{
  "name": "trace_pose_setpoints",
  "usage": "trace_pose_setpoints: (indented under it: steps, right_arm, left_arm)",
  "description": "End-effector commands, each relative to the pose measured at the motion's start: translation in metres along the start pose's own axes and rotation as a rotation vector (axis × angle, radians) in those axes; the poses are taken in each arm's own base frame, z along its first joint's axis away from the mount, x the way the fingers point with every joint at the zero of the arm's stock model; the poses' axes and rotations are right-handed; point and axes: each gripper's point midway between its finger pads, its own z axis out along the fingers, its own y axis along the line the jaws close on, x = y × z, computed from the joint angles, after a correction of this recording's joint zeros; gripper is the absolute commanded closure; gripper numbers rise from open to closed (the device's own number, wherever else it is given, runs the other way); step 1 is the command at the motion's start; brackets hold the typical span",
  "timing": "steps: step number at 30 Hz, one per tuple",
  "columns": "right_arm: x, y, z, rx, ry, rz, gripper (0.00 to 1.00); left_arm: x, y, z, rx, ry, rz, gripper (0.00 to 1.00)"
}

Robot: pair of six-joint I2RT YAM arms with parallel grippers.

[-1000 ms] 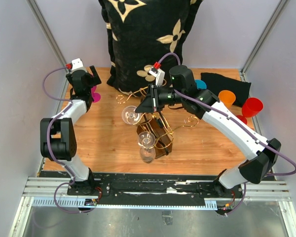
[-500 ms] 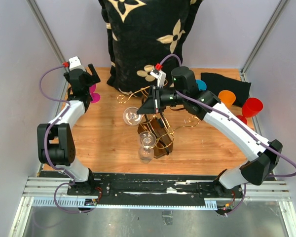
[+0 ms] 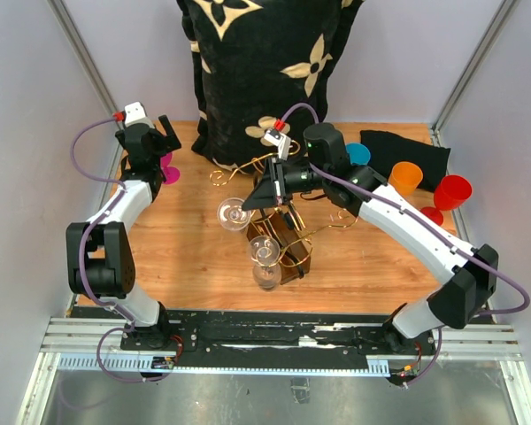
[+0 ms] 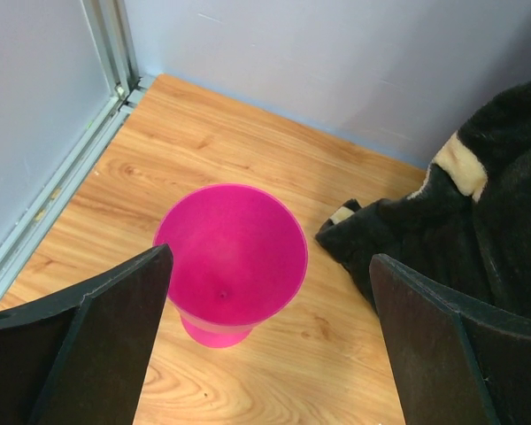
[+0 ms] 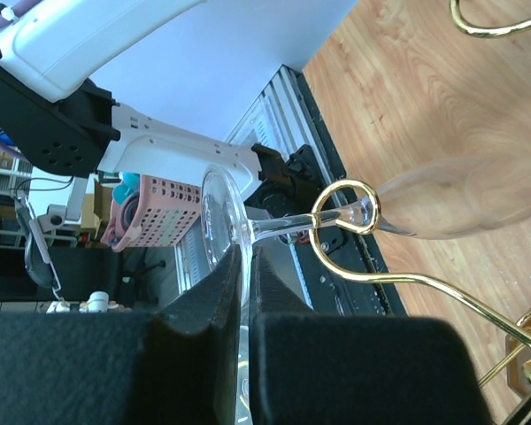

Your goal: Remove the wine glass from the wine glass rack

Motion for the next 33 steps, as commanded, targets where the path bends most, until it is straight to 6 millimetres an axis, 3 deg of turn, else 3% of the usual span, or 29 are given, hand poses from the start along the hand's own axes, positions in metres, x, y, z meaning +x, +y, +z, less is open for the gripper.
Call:
trace_pose_setpoints:
  steps: [1, 6, 11, 17, 25, 33]
  right_arm:
    - [0.009, 0.027, -0.007, -0.091, 0.027, -0.031, 0.99]
    - [0.02, 0.012, -0.028, 0.011, 0.026, -0.034, 0.99]
    - [0.002, -0.005, -0.053, 0.069, -0.058, -0.019, 0.99]
    - [-0.025, -0.009, -0.049, 0.062, -0.105, -0.065, 0.99]
    - [-0.058, 0.012, -0.038, -0.013, -0.115, -0.136, 0.99]
    - [-0.053, 0.051, -0.026, -0.074, -0.047, -0.272, 0.99]
  left_arm:
    - [-0.033, -0.006, -0.009, 0.021, -0.073, -0.009, 0.0]
    - [-0.032, -0.009, -0.009, 0.036, -0.07, -0.025, 0.0]
    - [-0.031, -0.014, -0.012, 0.062, -0.046, -0.038, 0.0]
    - [-0.04, -0.021, -0.019, 0.088, -0.028, -0.063, 0.0]
    - [-0.064, -0.027, -0.047, 0.111, -0.017, -0.141, 0.0]
    - [-0.065, -0.023, -0.066, 0.063, 0.105, -0.172, 0.0]
